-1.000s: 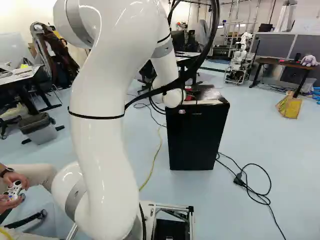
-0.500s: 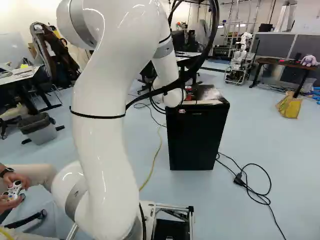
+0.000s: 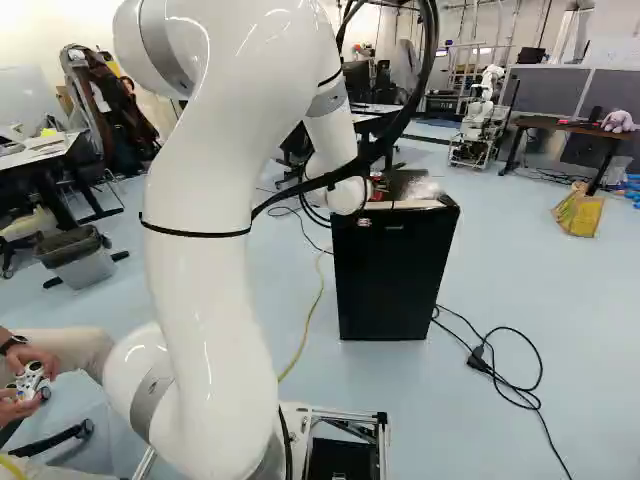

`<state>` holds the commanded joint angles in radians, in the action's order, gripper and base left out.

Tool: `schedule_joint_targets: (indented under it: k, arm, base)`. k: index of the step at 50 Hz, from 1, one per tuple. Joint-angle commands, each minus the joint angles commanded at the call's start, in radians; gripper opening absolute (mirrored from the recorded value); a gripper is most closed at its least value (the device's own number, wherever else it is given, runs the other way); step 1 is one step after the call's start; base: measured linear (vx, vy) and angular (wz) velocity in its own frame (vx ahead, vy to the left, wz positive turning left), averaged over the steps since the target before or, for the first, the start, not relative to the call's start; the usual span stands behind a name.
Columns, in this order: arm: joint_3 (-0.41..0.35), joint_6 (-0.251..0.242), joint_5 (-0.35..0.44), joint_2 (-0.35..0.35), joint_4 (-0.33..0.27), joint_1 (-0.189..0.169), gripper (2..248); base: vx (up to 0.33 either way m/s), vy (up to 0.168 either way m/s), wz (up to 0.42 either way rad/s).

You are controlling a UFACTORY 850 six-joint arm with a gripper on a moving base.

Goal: Grab a drink from the fridge

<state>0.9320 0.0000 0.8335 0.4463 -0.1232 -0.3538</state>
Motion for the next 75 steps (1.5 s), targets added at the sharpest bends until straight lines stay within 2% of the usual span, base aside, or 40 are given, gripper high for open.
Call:
schedule_joint_targets:
  k: [52, 75]
  arm:
    - [0.000, 0.000, 0.000, -0.080, 0.000, 0.001, 93]
    - [-0.042, 0.000, 0.002, -0.112, 0.006, 0.018, 93]
  base:
    - [0.000, 0.000, 0.000]
    - [0.000, 0.000, 0.000]
